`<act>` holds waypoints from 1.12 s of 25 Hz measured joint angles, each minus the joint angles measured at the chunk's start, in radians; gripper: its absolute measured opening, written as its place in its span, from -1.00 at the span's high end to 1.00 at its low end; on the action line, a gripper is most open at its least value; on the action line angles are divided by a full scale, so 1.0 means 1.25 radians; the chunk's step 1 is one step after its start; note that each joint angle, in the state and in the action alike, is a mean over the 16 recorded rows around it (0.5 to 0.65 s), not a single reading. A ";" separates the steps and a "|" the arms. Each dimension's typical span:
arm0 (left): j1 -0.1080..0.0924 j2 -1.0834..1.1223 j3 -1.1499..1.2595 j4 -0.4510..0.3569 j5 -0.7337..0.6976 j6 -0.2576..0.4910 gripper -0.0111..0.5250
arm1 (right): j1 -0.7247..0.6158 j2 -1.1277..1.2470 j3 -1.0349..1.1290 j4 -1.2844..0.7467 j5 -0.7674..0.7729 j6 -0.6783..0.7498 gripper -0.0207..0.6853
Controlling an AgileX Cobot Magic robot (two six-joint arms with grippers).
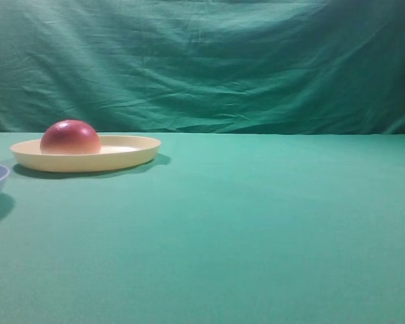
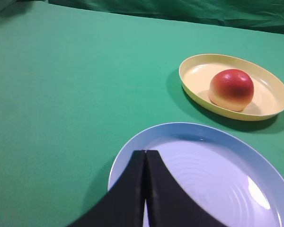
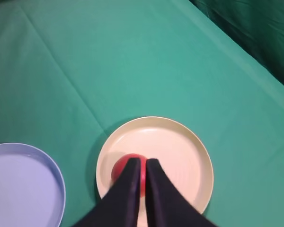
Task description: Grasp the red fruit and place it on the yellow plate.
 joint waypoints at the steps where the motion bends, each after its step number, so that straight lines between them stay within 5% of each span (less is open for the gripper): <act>1: 0.000 0.000 0.000 0.000 0.000 0.000 0.96 | 0.000 -0.024 0.007 0.000 0.013 0.007 0.87; 18: 0.000 0.000 0.000 0.000 0.000 0.000 0.96 | 0.000 -0.585 0.478 -0.042 0.005 0.061 0.94; 28: 0.000 0.000 0.000 0.000 0.000 0.000 0.96 | 0.000 -0.824 0.647 -0.094 0.140 0.133 0.94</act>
